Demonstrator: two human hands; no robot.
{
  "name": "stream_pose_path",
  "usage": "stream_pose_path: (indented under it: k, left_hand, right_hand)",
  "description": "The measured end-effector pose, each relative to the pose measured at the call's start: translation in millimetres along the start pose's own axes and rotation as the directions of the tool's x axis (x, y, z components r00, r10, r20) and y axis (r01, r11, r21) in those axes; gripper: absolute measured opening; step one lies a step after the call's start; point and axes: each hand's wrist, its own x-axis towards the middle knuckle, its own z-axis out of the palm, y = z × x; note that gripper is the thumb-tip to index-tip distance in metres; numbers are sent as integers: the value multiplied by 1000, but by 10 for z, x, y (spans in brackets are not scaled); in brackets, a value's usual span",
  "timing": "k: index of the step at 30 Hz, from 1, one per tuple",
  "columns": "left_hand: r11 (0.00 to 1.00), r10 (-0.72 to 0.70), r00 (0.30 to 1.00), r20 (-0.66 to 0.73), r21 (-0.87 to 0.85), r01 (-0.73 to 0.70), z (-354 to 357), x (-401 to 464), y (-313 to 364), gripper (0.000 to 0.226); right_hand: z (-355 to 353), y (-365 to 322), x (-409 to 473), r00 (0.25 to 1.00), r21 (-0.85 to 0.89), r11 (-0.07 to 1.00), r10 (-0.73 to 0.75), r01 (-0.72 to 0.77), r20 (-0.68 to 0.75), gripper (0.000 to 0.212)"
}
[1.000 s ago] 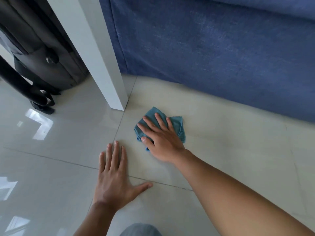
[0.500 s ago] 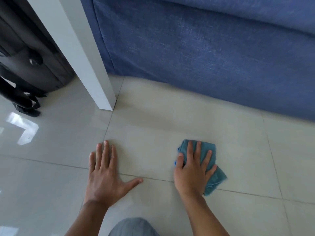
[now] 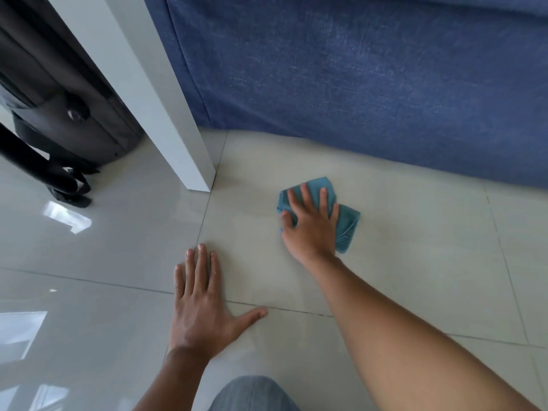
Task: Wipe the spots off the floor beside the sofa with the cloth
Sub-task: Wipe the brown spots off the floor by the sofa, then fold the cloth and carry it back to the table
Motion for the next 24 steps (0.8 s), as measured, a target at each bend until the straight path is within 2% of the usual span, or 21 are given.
stream_pose_path:
  k: [2, 4, 6, 8, 12, 18, 22, 24]
  left_hand:
    - [1000, -6, 1000, -18, -5, 6, 6, 5, -9, 140]
    - [1000, -5, 1000, -15, 3, 5, 12, 3, -3, 139]
    - [1000, -10, 1000, -23, 13, 10, -3, -18, 8, 135]
    - [999, -31, 998, -57, 5, 32, -36, -10, 44, 127]
    - [990, -140, 986, -92, -33, 137, -183, 119, 189, 102]
    - [994, -77, 988, -131, -91, 65, -386, 519, 589, 60]
    - [975, -138, 990, -9, -177, 134, -578, 981, 984, 52]
    - [979, -147, 988, 54, -131, 153, -619, 1136, 1095, 46]
  right_hand:
    - [14, -20, -166, 995, 49, 994, -100, 98, 23, 55]
    - [-20, 48, -302, 984, 186, 972, -163, 147, 75, 50]
    - [-165, 142, -376, 983, 384, 916, -162, 118, 83, 40]
    - [-394, 245, -329, 991, 463, 882, -122, 82, 56, 32]
    - [-725, 347, -118, 978, 390, 913, -175, 117, 116, 29]
    - [-837, 297, 240, 895, 236, 955, -260, 181, 364, 49]
    - [-902, 197, 512, 819, 79, 966, -251, 246, 516, 67]
    - [-880, 168, 588, 818, -2, 959, -242, 285, 522, 54]
